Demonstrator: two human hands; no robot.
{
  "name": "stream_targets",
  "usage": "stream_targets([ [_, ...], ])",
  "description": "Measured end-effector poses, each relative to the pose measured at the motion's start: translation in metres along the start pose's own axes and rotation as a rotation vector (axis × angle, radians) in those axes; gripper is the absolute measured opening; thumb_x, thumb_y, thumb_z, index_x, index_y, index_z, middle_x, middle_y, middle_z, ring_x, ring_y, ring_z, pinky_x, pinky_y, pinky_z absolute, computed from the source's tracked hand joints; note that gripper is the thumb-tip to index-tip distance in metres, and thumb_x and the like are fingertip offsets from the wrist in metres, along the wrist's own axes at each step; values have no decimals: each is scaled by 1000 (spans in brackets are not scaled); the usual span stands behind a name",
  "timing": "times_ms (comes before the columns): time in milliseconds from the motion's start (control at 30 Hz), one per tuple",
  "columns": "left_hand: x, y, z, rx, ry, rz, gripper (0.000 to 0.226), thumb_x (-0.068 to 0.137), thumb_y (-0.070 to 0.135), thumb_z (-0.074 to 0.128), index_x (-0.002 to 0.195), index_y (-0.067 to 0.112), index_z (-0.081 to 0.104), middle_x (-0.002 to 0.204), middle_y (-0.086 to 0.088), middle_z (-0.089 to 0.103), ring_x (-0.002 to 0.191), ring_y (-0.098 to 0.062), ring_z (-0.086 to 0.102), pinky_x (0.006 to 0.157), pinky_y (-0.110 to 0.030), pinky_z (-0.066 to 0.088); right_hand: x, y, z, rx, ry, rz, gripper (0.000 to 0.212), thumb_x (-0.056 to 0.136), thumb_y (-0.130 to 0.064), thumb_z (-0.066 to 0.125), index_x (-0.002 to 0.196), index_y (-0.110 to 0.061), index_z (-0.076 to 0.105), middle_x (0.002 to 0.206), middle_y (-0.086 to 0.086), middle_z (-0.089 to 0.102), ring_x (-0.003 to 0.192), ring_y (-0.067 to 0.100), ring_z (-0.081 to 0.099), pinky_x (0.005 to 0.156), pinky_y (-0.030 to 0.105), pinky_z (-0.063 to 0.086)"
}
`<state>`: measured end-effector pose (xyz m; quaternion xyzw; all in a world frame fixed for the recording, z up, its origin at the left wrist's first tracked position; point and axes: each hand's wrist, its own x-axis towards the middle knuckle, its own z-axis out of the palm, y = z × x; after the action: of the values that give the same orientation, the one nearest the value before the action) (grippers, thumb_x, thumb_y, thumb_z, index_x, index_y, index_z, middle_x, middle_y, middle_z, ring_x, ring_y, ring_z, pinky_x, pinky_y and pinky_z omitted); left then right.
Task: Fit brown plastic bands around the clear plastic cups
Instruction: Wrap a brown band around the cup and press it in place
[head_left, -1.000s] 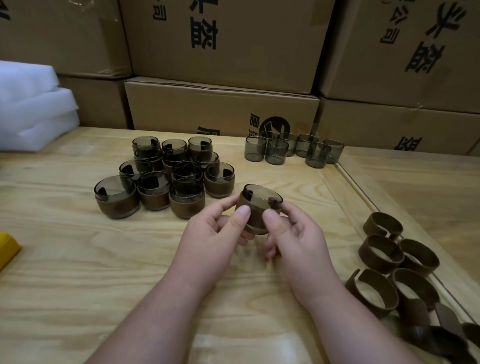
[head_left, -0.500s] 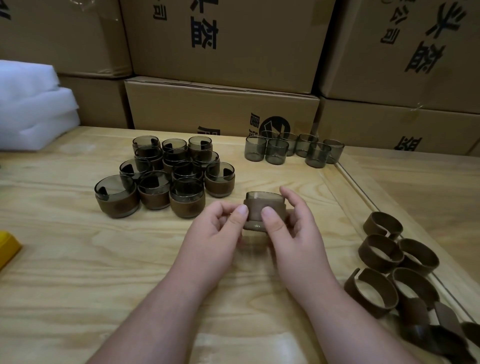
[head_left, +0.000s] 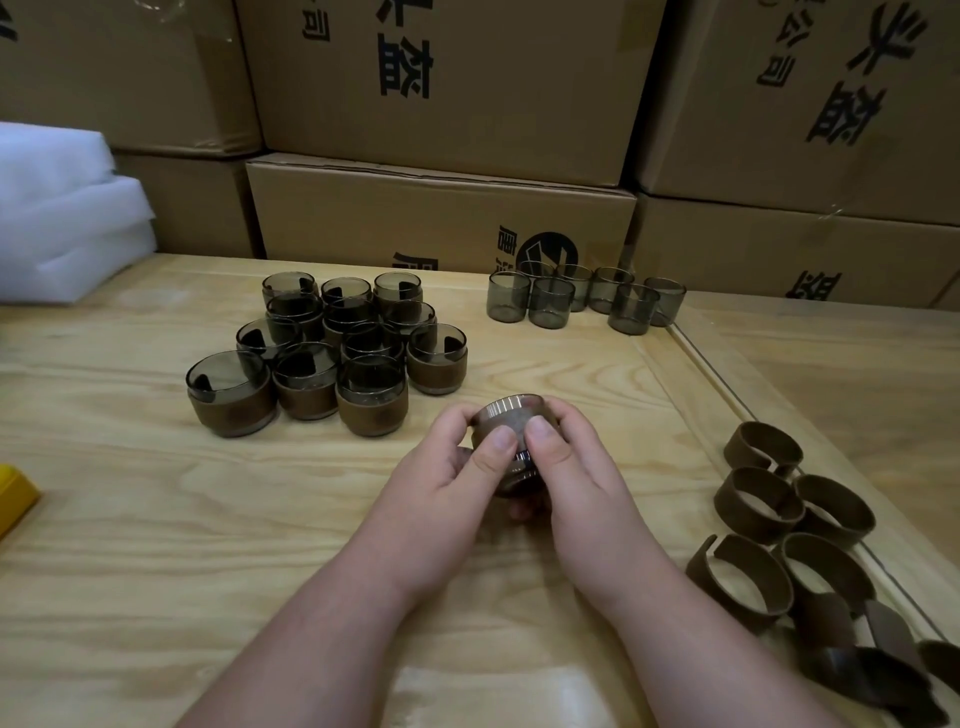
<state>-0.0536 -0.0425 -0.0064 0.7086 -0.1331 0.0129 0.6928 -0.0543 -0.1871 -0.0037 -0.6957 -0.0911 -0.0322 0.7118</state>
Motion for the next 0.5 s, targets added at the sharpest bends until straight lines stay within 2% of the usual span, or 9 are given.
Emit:
stream_targets([
  [67, 0, -1, -1, 25, -3, 7, 43, 83, 68, 56, 110, 36, 62, 75, 4, 70, 62, -9, 60, 65, -44, 52, 1, 0, 0, 5, 3, -2, 43, 79, -63, 57, 115, -41, 67, 113, -5, 75, 101, 11, 70, 79, 30, 52],
  [167, 0, -1, -1, 70, 6, 21, 48, 82, 69, 53, 112, 34, 61, 70, 11, 67, 59, -2, 58, 60, -22, 44, 2, 0, 0, 2, 18, 4, 38, 84, -59, 59, 117, -42, 66, 114, -6, 75, 104, 11, 70, 82, 32, 52],
  [267, 1, 0, 0, 93, 23, 32, 45, 82, 69, 51, 112, 38, 61, 67, 12, 66, 58, -1, 58, 58, -19, 44, 1, -2, 0, -11, 28, -3, 37, 90, -50, 56, 123, -34, 64, 113, -8, 75, 103, 9, 70, 82, 28, 53],
  [300, 1, -1, 0, 97, 34, 36, 43, 82, 70, 51, 112, 41, 62, 67, 9, 66, 59, -4, 58, 58, -25, 46, 1, -2, 1, -14, 37, -16, 38, 90, -48, 57, 123, -31, 63, 112, -9, 75, 101, 6, 70, 79, 22, 53],
  [367, 1, -2, 0, 111, 62, 35, 45, 81, 71, 50, 116, 45, 61, 78, -1, 71, 68, -12, 63, 68, -47, 54, -1, -2, 1, -33, 73, -46, 36, 89, -44, 60, 122, -29, 62, 110, -9, 74, 96, 2, 71, 75, 16, 55],
  [400, 1, -3, -1, 137, 75, 31, 48, 82, 71, 48, 123, 47, 59, 88, 2, 74, 77, -12, 68, 77, -50, 56, -2, -2, 2, -58, 99, -49, 35, 88, -43, 63, 121, -32, 60, 110, -8, 73, 96, 1, 70, 74, 16, 55],
  [433, 0, -4, -2, 185, 85, 26, 49, 85, 71, 45, 130, 52, 54, 99, 10, 75, 89, -7, 70, 85, -45, 56, -2, -2, 2, -108, 125, -46, 35, 87, -43, 66, 120, -36, 58, 110, -8, 72, 96, 1, 69, 75, 17, 55],
  [500, -1, -3, -2, 311, 97, 23, 46, 91, 67, 37, 136, 68, 39, 109, 31, 68, 107, 12, 60, 93, -23, 50, -3, -1, 2, -271, 170, -40, 37, 88, -43, 73, 119, -46, 53, 111, -15, 68, 98, -4, 65, 77, 13, 53],
])
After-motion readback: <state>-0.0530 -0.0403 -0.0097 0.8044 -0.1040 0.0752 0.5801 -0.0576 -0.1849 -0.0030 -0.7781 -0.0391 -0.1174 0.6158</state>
